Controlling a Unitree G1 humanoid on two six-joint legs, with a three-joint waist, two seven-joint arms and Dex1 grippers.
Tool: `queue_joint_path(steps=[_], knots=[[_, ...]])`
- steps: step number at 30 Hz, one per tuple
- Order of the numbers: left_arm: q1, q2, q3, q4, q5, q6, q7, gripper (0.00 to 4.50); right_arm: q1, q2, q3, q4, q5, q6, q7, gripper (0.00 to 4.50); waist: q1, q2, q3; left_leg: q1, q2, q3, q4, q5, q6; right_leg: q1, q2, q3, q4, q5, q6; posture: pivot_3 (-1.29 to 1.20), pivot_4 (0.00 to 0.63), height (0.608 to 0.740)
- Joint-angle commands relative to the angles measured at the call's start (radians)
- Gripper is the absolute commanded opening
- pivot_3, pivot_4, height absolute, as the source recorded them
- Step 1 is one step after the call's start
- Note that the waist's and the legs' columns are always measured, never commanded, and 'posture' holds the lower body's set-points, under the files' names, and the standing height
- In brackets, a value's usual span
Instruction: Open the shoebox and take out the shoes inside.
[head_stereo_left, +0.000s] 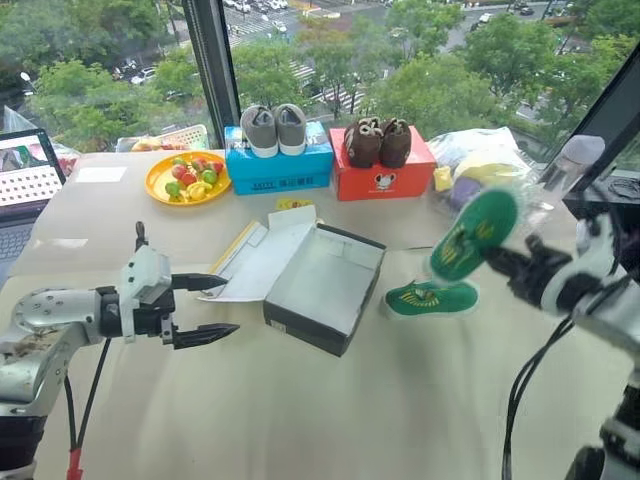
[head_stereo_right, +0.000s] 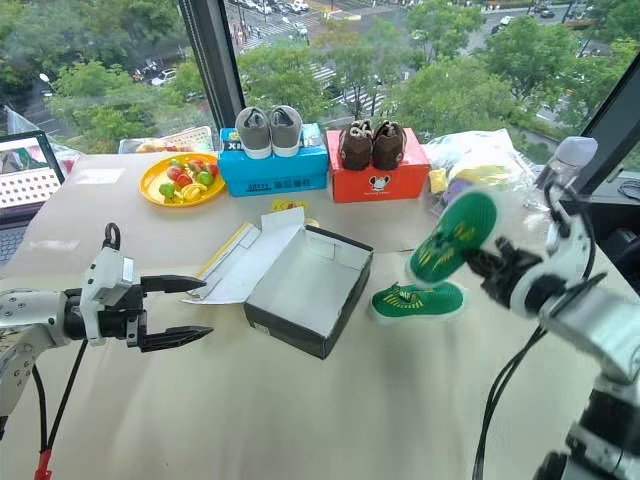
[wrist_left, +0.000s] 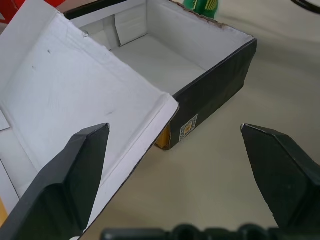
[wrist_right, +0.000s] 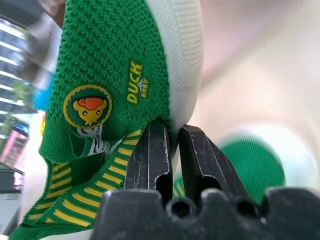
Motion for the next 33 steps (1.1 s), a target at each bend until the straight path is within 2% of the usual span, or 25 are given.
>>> queue_joint_path(steps=[1,5,10,13,16,22,25,29,32,33], knots=[[0.000,-0.001,0.007,-0.011,-0.002,-0.022,-0.012,4.50,0.140,0.033,0.012,-0.224,0.025,-0.156,0.051,0.00,0.000,0.000,0.000,0.000,0.000,0.000,0.000,0.000,0.001,0.000,0.000,0.000,0.000,0.000,0.001,0.00,0.150,0.731],[-0.009,-0.006,-0.010,-0.004,0.003,-0.026,-0.020,4.50,0.307,0.073,0.076,-0.360,0.025,-0.306,0.094,0.00,-0.007,0.000,0.000,0.002,-0.001,0.004,0.002,-0.002,0.004,0.002,-0.001,0.002,-0.009,0.001,0.004,0.00,0.150,0.731],[-0.028,-0.003,-0.018,0.014,0.004,-0.025,-0.036,4.50,0.552,0.046,0.124,-0.453,0.025,-0.417,0.231,0.00,-0.010,0.000,0.000,0.004,-0.001,0.005,0.002,-0.002,0.003,0.003,0.000,0.004,-0.010,0.003,0.006,0.00,0.150,0.731],[-0.026,-0.001,-0.020,0.014,0.010,-0.030,-0.043,4.50,0.612,0.037,0.137,-0.472,0.025,-0.481,0.280,0.00,-0.009,0.000,-0.001,0.007,-0.001,0.006,0.001,-0.002,0.003,0.004,0.000,0.004,-0.010,0.003,0.006,0.00,0.150,0.731],[-0.029,-0.003,-0.022,0.016,0.017,-0.032,-0.046,4.50,0.654,0.031,0.175,-0.469,0.025,-0.511,0.263,0.00,-0.013,0.000,-0.001,0.008,0.000,0.009,0.002,-0.002,0.003,0.005,0.000,0.007,-0.010,0.003,0.010,0.00,0.150,0.731],[-0.027,-0.004,-0.017,0.011,0.018,-0.030,-0.044,4.50,0.586,0.091,0.243,-0.412,0.025,-0.552,0.111,0.00,-0.012,-0.001,-0.002,0.010,0.001,0.009,0.002,-0.001,0.002,0.005,0.002,0.010,-0.009,0.003,0.009,0.00,0.150,0.731],[-0.021,-0.006,-0.015,0.004,0.019,-0.029,-0.039,4.50,0.467,0.118,0.219,-0.299,0.025,-0.558,0.003,0.00,-0.016,-0.002,-0.002,0.011,0.001,0.012,0.002,0.000,0.001,0.004,0.004,0.015,-0.009,0.004,0.008,0.00,0.150,0.731],[-0.015,-0.003,-0.015,0.001,0.028,-0.030,-0.034,4.50,0.416,0.120,0.191,-0.219,0.025,-0.511,-0.041,0.00,-0.005,-0.002,-0.002,0.011,0.001,0.014,0.001,0.000,0.002,0.004,0.006,0.020,-0.010,0.006,0.007,0.00,0.150,0.731],[-0.004,0.002,-0.015,0.001,0.042,-0.040,-0.033,4.50,0.412,0.106,0.192,-0.202,0.025,-0.478,-0.049,1.32,-0.003,-0.001,-0.003,0.010,0.002,0.015,0.000,-0.001,0.003,0.002,0.008,0.023,-0.010,0.009,0.003,0.00,0.150,0.731],[-0.005,0.000,-0.016,0.003,0.044,-0.040,-0.030,4.50,0.414,0.095,0.189,-0.195,0.025,-0.471,-0.055,1.50,-0.004,-0.002,-0.003,0.010,0.002,0.015,0.000,-0.001,0.003,0.002,0.008,0.023,-0.010,0.009,0.003,0.00,0.150,0.731]])
